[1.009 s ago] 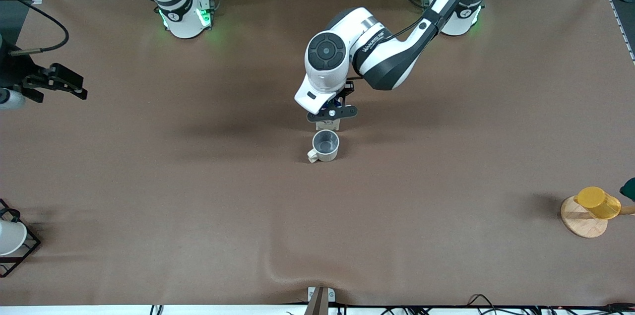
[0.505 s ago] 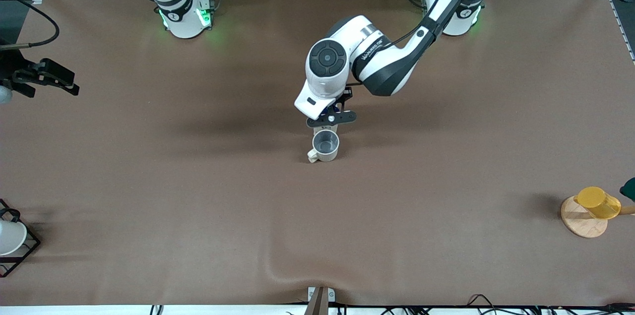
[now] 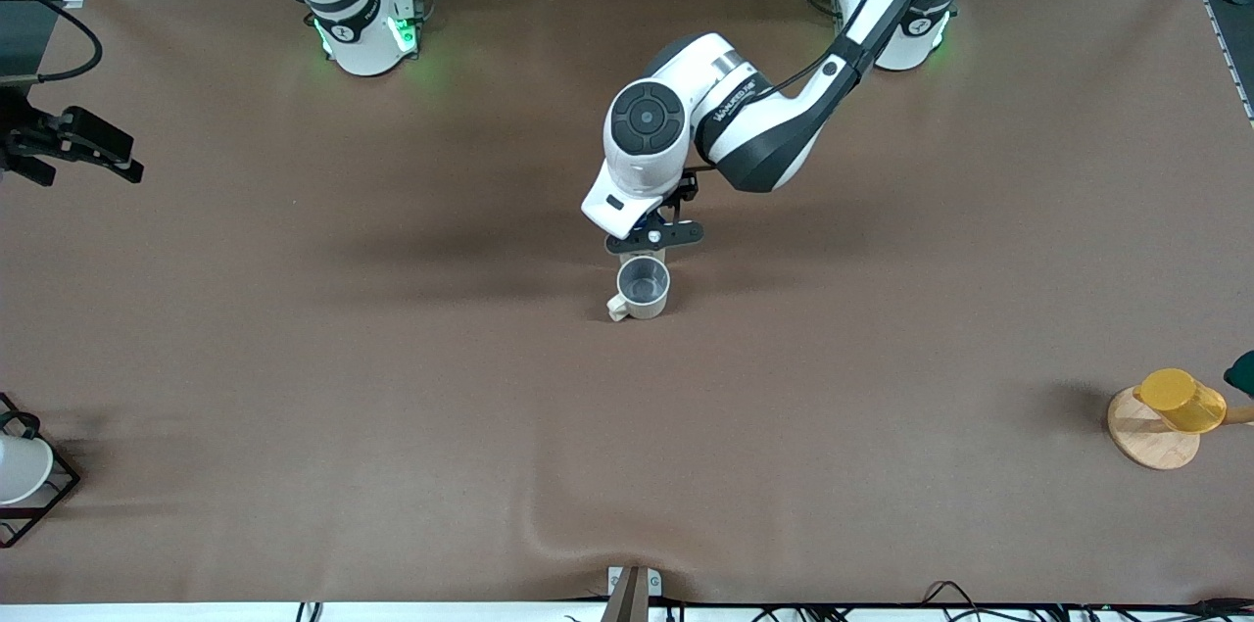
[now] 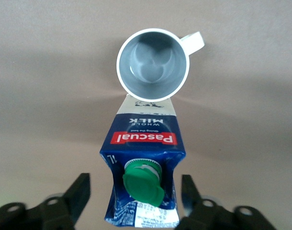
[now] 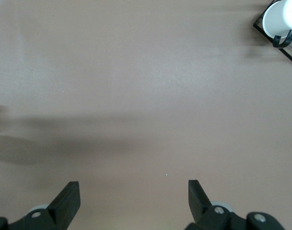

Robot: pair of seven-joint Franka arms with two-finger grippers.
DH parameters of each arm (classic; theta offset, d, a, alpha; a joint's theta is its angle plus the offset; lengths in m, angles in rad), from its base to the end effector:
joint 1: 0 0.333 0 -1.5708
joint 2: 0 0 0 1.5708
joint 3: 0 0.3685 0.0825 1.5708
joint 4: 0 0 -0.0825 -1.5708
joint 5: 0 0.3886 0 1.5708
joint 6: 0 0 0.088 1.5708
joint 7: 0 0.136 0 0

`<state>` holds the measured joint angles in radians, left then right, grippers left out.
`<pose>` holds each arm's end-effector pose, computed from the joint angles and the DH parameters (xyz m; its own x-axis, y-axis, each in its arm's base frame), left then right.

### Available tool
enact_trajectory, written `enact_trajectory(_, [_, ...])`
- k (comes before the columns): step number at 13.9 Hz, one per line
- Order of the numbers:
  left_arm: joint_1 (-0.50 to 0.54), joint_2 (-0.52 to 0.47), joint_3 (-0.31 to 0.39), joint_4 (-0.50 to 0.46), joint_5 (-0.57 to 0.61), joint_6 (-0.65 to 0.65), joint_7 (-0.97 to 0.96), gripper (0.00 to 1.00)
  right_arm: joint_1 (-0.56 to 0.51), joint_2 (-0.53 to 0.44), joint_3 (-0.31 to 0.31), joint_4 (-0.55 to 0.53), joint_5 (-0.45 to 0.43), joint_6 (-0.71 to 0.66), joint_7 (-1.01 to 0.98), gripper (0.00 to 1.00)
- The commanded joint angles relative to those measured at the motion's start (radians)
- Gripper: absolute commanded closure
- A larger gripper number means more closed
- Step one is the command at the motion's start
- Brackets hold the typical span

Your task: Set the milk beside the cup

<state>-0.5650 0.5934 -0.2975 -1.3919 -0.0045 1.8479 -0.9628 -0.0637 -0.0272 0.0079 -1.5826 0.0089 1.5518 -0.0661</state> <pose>0.5072 -0.5266 0.3792 0.9694 0.1372 -0.2037 0.1404 -0.9901 0.0015 0.5465 -0.0292 0.6558 0.9999 0.0105 -0.0030 0.0104 -0.9999 -0.0089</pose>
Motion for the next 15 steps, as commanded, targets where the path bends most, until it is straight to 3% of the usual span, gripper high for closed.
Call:
enact_trajectory(1, [0.002,-0.061,0.001,0.008,0.017,-0.016,-0.007,0.0,0.01,-0.019,-0.008,0.001,-0.012,-0.018,0.071,0.0])
enact_trajectory(3, [0.025,-0.101,0.001,0.008,0.015,-0.021,-0.004,0.0,0.01,-0.019,-0.008,0.004,-0.012,-0.019,0.072,0.0])
enact_trajectory(8, [0.212,-0.271,0.001,0.005,0.024,-0.093,0.009,0.0,-0.005,-0.008,-0.008,0.035,-0.018,-0.026,0.066,0.0])
enact_trajectory(15, [0.376,-0.354,0.003,0.007,0.031,-0.095,0.136,0.0,-0.002,-0.005,-0.006,0.038,-0.01,-0.026,0.072,0.0])
